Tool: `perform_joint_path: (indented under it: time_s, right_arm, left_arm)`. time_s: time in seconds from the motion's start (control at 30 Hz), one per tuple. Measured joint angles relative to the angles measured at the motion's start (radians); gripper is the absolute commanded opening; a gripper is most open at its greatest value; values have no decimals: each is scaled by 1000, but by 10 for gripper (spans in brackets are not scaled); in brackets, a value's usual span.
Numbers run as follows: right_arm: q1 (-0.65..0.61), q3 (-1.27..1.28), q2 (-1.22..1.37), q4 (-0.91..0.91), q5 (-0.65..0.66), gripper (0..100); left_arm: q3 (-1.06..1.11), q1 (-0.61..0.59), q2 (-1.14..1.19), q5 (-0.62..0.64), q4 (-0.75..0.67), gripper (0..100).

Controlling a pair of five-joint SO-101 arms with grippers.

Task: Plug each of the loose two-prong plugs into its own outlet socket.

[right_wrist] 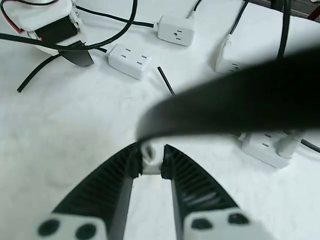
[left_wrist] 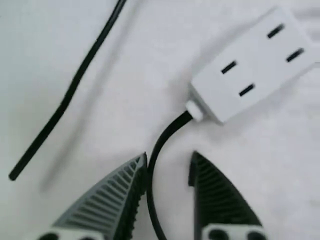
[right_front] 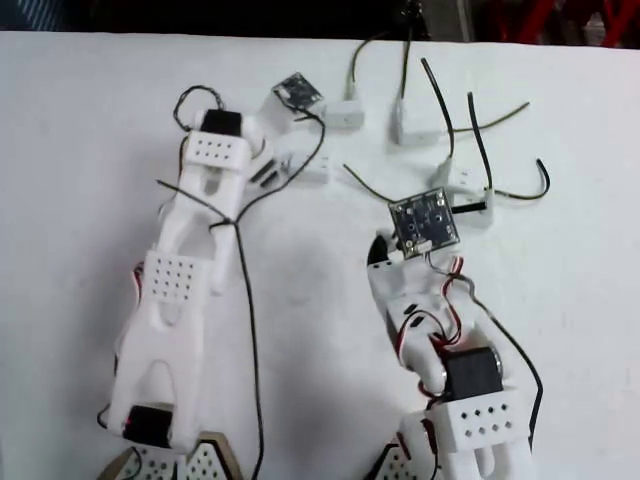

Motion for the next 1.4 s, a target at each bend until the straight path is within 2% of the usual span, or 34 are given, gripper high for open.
perform_joint_path:
  time_s: [0.2, 0.27, 0.47, 0.67, 0.93, 1.13, 1.4]
  right_arm:
    - [0, 0, 0, 0, 0, 18]
    - [0, 0, 0, 0, 0, 18]
    - [0, 0, 0, 0, 0, 18]
    - [0, 0, 0, 0, 0, 18]
    - [0, 0, 0, 0, 0, 18]
    - [0, 0, 0, 0, 0, 18]
    - [0, 0, 0, 0, 0, 18]
  left_arm:
    - [-140, 2, 83, -138, 127, 59]
    - [-184, 2, 100, -152, 169, 24]
    - [-321, -5, 132, -153, 330, 21]
    - [-353, -3, 132, -152, 356, 21]
    - [-351, -3, 132, -83, 358, 21]
    - [-186, -3, 74, -46, 351, 21]
    - [298, -3, -230, -37, 353, 22]
